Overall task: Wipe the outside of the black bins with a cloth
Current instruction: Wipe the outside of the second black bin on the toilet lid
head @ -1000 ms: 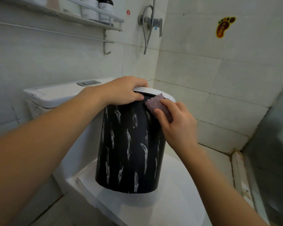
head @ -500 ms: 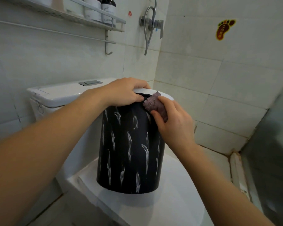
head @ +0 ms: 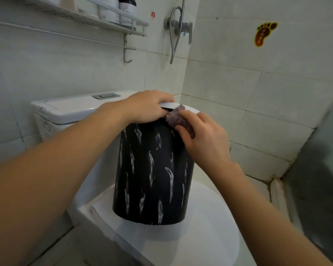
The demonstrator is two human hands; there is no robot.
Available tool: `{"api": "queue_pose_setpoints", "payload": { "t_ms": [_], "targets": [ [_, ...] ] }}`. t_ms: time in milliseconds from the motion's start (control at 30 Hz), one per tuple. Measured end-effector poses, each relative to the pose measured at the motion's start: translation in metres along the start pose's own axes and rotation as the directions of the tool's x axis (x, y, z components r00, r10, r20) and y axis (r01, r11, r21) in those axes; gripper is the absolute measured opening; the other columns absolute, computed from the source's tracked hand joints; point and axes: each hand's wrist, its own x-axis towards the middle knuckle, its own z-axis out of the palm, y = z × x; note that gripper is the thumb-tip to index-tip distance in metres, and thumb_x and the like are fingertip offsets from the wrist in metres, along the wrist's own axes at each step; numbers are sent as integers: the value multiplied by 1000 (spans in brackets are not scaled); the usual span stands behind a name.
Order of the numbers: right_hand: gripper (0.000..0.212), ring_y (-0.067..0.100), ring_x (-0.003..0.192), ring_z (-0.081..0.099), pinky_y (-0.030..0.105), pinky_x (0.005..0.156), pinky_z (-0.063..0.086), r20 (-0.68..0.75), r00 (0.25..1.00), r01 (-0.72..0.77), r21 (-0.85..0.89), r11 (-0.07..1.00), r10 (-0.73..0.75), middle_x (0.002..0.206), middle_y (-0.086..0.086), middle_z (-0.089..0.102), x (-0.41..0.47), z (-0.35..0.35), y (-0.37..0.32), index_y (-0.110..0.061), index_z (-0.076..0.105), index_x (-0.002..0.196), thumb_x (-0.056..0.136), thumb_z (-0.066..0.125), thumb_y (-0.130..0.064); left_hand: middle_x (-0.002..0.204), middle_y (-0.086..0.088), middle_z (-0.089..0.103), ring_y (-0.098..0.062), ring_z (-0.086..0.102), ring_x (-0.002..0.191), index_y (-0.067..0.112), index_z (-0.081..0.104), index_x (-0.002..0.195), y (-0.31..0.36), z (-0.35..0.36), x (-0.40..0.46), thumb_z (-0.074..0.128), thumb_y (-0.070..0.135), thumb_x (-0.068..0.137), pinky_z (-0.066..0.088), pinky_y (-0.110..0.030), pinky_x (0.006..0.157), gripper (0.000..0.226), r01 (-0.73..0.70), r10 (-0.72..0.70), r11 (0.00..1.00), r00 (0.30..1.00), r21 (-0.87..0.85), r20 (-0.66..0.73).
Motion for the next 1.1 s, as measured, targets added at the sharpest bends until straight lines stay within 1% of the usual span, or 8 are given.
{"api": "queue_pose_setpoints", "payload": {
  "t_ms": [133, 300, 400, 533, 800, 867, 1000, 1100],
  "targets": [
    [26, 27, 69, 59, 35, 51, 47, 35, 993, 110, 5, 994, -110, 87, 7, 63, -17, 0, 0, -17, 72, 111, 87, 72, -25, 89, 16, 59, -15, 55, 92, 40, 58, 89, -2, 0, 2, 59, 25, 91, 41, -35, 78, 15, 0, 0, 999, 1000, 36, 10],
    [25, 27, 68, 58, 40, 53, 50, 103, 966, 235, 24, 972, -236, 85, 7, 61, -30, -4, 2, -17, 73, 113, 90, 68, -25, 89, 16, 58, -18, 55, 95, 35, 58, 96, -2, 0, 3, 58, 23, 93, 44, -36, 84, 12, 4, -5, 999, 1000, 41, 19],
    [22, 30, 69, 58, 38, 52, 48, 57, 985, 166, -28, 986, -164, 84, 9, 61, -9, -6, 0, -17, 73, 111, 91, 66, -24, 87, 14, 59, -17, 56, 94, 29, 61, 97, 0, -1, 2, 60, 19, 92, 42, -34, 82, 11, -3, 3, 1000, 1000, 8, 24],
    [25, 31, 72, 59, 35, 52, 46, 58, 991, 122, -31, 992, -120, 86, 10, 62, 3, -5, -2, -18, 72, 113, 89, 69, -25, 86, 15, 59, -14, 55, 91, 36, 59, 87, 2, -2, -1, 59, 21, 93, 42, -34, 79, 16, -2, 2, 1000, 1000, -9, 31],
    [25, 25, 69, 55, 37, 54, 48, 153, 924, 346, 49, 937, -349, 86, 7, 60, -56, -4, 2, -17, 72, 113, 93, 65, -30, 90, 17, 57, -14, 53, 94, 35, 59, 99, -6, -3, -2, 58, 21, 94, 39, -32, 77, 14, 33, -32, 999, 999, -18, 27],
    [25, 26, 69, 56, 38, 55, 48, 139, 928, 344, 32, 938, -345, 87, 8, 60, -51, -3, 4, -17, 71, 114, 93, 65, -30, 91, 16, 59, -16, 55, 96, 35, 60, 97, -6, -3, -2, 58, 21, 92, 43, -34, 82, 15, 36, -35, 999, 999, -24, 27],
    [28, 27, 70, 59, 37, 53, 49, 54, 982, 179, -7, 984, -178, 88, 8, 62, -28, -1, 2, -16, 71, 115, 89, 69, -28, 93, 17, 59, -15, 57, 97, 42, 58, 89, -4, -4, -3, 57, 23, 91, 45, -36, 86, 19, 43, -42, 998, 998, -42, 44],
    [30, 25, 71, 57, 37, 54, 49, 86, 973, 215, 20, 976, -216, 89, 7, 60, -36, 1, 0, -16, 69, 117, 90, 68, -29, 92, 17, 59, -15, 56, 96, 41, 57, 90, -5, -4, -2, 56, 23, 90, 45, -36, 85, 18, 40, -39, 999, 999, -28, 33]
  ]
}}
